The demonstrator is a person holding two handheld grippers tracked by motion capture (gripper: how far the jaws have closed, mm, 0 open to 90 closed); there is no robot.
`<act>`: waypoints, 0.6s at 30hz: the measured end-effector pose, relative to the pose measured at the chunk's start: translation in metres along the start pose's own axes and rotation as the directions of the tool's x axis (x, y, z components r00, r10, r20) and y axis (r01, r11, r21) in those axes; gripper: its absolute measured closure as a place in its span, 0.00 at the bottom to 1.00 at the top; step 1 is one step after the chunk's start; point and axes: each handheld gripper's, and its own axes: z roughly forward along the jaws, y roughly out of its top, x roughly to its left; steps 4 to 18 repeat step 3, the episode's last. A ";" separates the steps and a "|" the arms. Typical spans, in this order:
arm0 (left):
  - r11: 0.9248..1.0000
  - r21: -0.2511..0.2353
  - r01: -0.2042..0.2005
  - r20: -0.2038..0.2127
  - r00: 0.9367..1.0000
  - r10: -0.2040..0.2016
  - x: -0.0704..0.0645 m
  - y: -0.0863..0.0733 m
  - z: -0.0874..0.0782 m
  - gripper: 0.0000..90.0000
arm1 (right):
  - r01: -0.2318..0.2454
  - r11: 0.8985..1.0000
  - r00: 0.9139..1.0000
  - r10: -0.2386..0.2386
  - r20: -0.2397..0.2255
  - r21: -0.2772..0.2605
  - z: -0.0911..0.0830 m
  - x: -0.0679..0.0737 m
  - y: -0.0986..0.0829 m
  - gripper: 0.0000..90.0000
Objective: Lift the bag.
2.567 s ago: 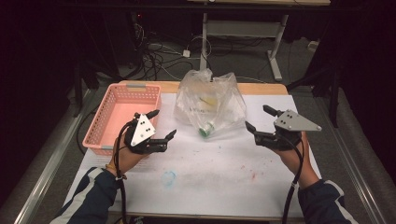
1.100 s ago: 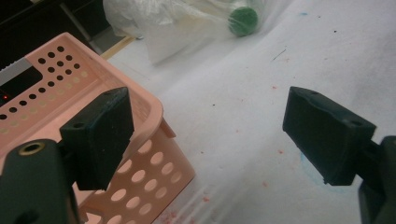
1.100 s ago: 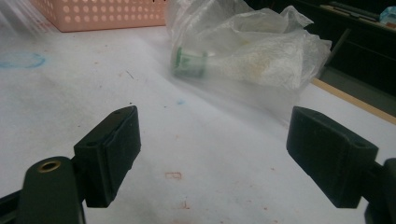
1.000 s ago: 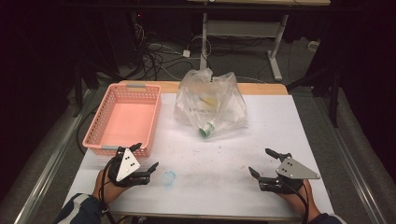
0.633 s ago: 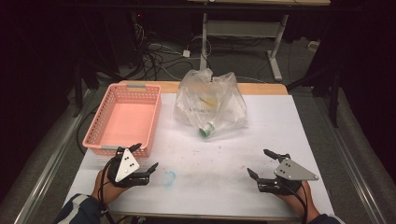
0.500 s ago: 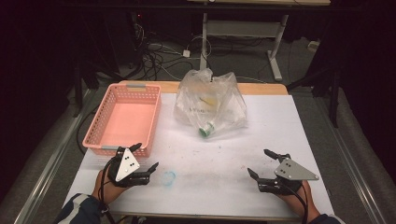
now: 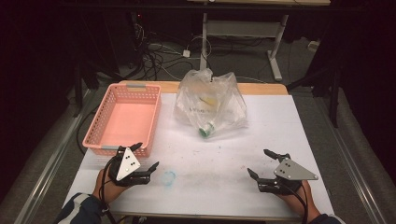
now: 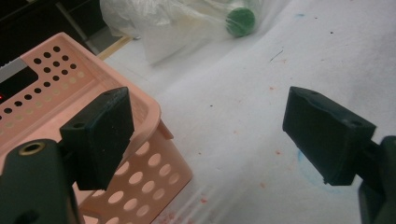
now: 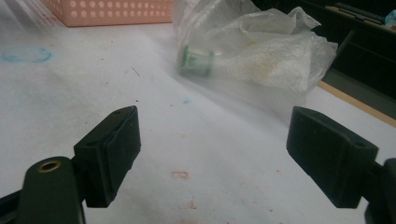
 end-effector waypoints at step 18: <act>1.000 -0.001 0.001 -0.001 1.000 -0.001 0.000 0.001 0.001 0.18 | -0.002 1.000 1.000 0.002 0.001 0.003 0.000 -0.001 0.000 0.20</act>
